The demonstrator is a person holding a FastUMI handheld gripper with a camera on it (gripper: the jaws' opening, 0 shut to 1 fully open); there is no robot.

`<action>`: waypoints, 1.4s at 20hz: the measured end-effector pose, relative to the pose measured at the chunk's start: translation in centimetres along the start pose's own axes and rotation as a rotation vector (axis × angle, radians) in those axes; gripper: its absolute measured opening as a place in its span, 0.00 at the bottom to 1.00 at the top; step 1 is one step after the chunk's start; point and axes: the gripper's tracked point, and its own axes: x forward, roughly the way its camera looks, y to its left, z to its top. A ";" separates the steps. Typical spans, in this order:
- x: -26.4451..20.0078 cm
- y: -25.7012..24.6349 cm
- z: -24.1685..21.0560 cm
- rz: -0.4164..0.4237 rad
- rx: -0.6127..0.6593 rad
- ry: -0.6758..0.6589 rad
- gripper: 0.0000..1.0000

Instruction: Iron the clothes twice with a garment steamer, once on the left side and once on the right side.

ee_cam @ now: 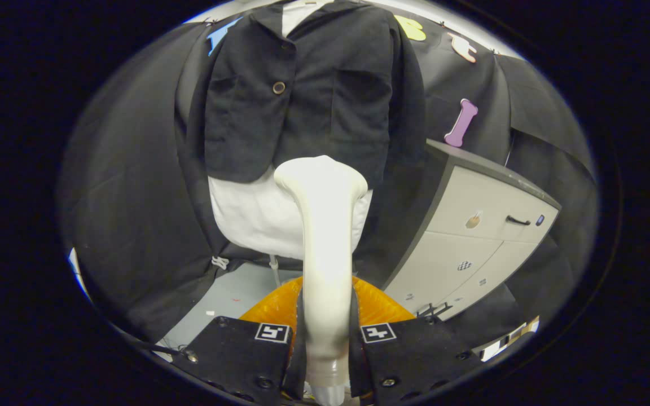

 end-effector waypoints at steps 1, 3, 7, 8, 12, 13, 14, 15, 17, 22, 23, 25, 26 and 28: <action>-1.0 0.3 1.4 0.001 0.009 -0.037 0.33; -3.5 0.7 5.1 0.004 0.024 -0.125 0.33; -10.4 2.7 15.3 0.057 0.044 -0.369 0.33; -11.6 3.1 17.6 0.073 0.048 -0.422 0.33; -14.6 3.6 24.8 0.072 0.063 -0.608 0.33; -15.0 4.2 26.3 0.088 0.064 -0.649 0.33; -15.2 5.0 27.6 0.115 0.066 -0.682 0.33; -15.4 5.7 28.9 0.141 0.070 -0.705 0.33; -16.3 6.9 30.3 0.176 0.077 -0.750 0.33; -16.9 9.4 35.8 0.228 0.076 -0.870 0.33; -17.1 9.6 36.9 0.237 0.083 -0.892 0.33; -17.6 10.0 38.9 0.249 0.094 -0.938 0.32; -17.7 10.2 40.0 0.250 0.087 -0.956 0.32; -17.2 11.2 41.8 0.252 0.059 -0.969 0.32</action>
